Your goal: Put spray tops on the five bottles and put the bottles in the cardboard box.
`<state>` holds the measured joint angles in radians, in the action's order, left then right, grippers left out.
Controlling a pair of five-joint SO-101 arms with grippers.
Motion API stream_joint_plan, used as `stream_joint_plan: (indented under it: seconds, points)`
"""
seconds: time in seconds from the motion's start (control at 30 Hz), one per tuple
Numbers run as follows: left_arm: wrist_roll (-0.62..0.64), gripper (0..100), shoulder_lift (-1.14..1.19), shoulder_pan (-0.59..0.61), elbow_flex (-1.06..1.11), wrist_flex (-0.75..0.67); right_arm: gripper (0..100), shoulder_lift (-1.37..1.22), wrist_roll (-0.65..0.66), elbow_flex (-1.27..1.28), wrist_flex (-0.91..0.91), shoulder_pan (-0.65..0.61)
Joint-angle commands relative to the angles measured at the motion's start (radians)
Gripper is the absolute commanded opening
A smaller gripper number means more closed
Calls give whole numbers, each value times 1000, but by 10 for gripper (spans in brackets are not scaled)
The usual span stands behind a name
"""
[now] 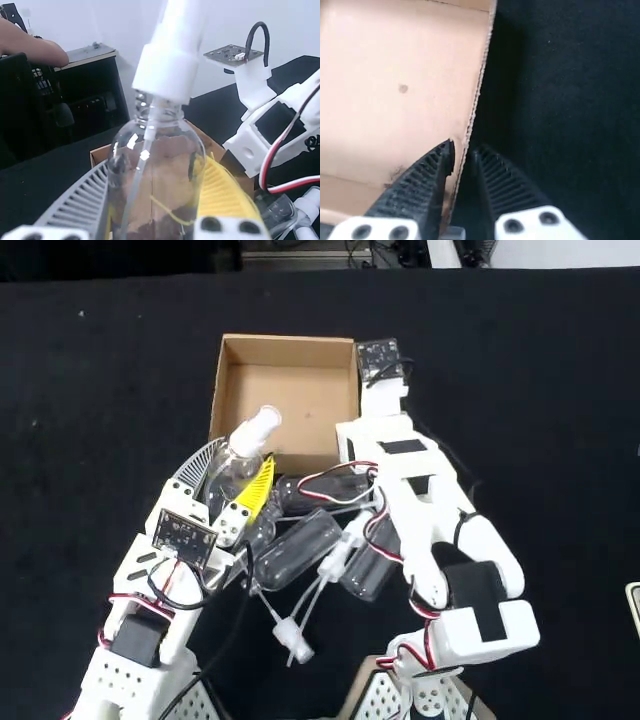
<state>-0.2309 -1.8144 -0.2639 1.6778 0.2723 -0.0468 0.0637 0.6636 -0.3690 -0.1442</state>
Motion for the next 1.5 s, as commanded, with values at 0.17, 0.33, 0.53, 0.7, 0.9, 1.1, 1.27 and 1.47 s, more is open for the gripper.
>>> stream_joint_plan:
  seconds: [0.17, 0.33, 0.53, 0.7, 0.9, 1.1, 1.27, 1.47]
  points:
    - [-9, 76, -14, 1, 22, -21, 11, 13, 120, -110, -110, 15]
    - [-9, 76, -14, 1, 22, -23, 11, 18, 190, -127, -175, 35]
    - [-9, 76, -14, 1, 22, -23, 11, 18, 285, -130, -227, 38]
    - [-9, 76, -14, 1, 22, -23, 11, 64, 345, -119, -250, 38]
    - [-9, 76, -14, 1, 22, -21, 11, 105, 417, -70, -250, 48]
    - [-9, 76, -14, 1, 22, -21, 11, 116, 499, -31, -250, 49]
    - [-9, 76, -14, 1, 22, -21, 11, 116, 499, -35, -250, 49]
    - [-9, 76, -14, 1, 22, -21, 11, 116, 463, -36, -250, 49]
